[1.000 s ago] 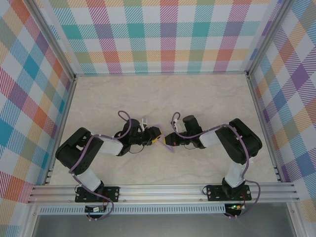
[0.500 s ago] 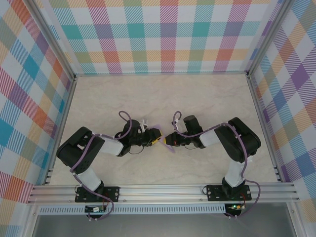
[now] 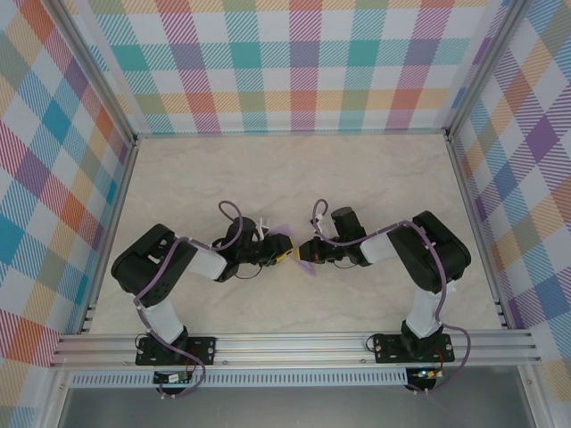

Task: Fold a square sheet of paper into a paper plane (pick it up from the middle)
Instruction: Fold the wing for the fifth time at the center of the table.

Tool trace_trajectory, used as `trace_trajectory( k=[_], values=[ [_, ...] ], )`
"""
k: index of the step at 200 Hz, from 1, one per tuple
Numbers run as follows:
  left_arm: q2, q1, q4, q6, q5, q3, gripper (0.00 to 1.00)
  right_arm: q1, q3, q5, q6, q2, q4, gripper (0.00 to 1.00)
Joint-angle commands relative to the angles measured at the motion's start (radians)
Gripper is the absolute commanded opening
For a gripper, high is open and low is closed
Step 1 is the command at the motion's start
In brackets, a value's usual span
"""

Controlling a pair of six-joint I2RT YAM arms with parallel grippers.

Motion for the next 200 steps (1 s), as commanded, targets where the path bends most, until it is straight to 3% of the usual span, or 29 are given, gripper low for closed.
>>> trace_trajectory(
  k=[1,61,150,200],
  values=[
    [0.024,-0.01,0.056,0.02,0.008,0.028,0.33,-0.005,0.023,-0.035,0.004,0.023,-0.023,0.0],
    [0.067,-0.01,0.062,0.021,0.0,0.034,0.32,-0.005,0.027,-0.021,-0.022,0.009,-0.073,0.0],
    [0.082,-0.01,0.055,0.021,-0.016,0.033,0.31,-0.005,0.062,-0.006,-0.093,-0.092,-0.253,0.25],
    [0.077,-0.01,0.053,0.021,-0.016,0.033,0.31,-0.005,0.052,0.031,-0.162,-0.153,-0.375,0.28]
  ],
)
